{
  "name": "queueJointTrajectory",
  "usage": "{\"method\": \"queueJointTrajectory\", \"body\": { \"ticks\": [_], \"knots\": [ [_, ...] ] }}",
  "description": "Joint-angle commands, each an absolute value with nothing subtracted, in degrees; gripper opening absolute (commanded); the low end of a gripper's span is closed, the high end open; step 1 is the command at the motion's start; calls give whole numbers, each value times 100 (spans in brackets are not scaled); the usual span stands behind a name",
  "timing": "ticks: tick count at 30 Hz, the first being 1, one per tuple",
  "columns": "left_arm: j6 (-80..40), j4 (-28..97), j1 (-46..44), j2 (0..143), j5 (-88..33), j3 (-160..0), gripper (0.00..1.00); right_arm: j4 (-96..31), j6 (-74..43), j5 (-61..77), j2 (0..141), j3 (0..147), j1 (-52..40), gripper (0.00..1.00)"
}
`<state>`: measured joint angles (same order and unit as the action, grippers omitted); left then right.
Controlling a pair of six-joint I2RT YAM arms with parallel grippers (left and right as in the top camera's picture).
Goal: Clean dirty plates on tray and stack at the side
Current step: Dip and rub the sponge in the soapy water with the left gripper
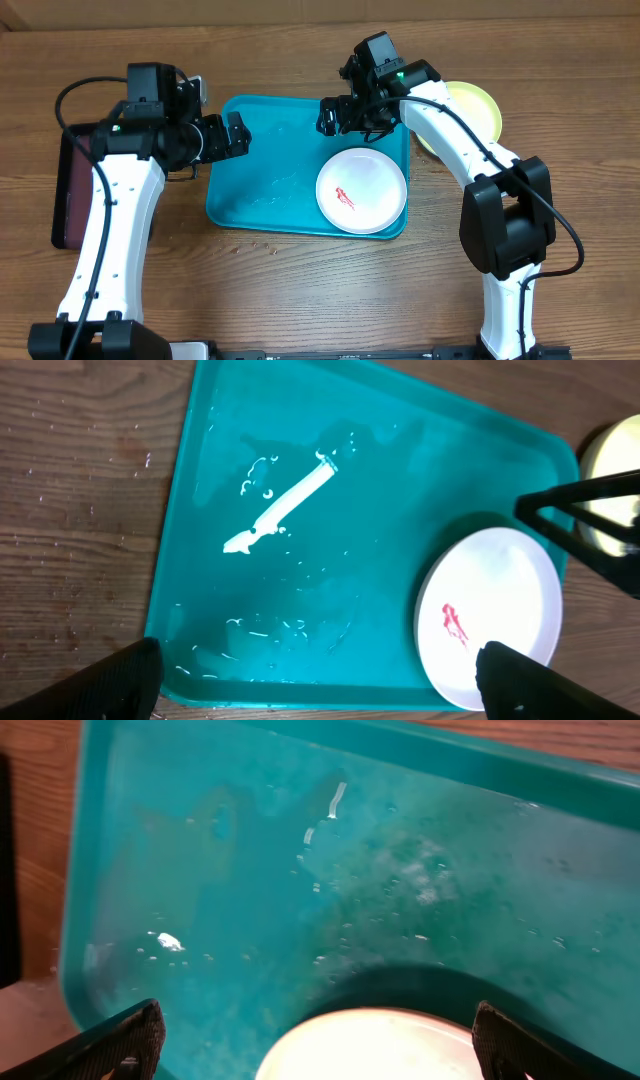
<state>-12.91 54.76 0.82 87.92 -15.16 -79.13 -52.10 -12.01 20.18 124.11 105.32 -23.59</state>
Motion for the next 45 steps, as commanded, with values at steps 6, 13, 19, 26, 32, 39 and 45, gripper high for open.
{"method": "queueJointTrajectory", "body": {
  "ticks": [6,13,19,26,32,39,45],
  "knots": [
    [-1243,5612,71,8884,-1435,-7922,100,-5627,-1055,1680,12241,10506,-2390,100],
    [-1243,5634,71,8884,-1503,-7918,100,-6080,-917,773,12241,10506,-2377,100],
    [-1243,5634,71,8884,-1503,-7918,100,-6051,-915,773,12241,10506,-2377,100],
    [-1245,5625,69,8884,-1505,-7918,100,-6051,-915,773,12241,10506,-2377,100],
    [-1247,5614,69,8884,-1507,-7918,100,-6051,-915,773,12241,10506,-2377,100],
    [-1245,5725,71,8884,-1505,-7918,100,-6051,-915,773,12241,10506,-2377,100],
    [-1245,5723,69,8884,-1592,-7918,100,-6051,-917,773,12241,10506,-2377,100]
  ]
}}
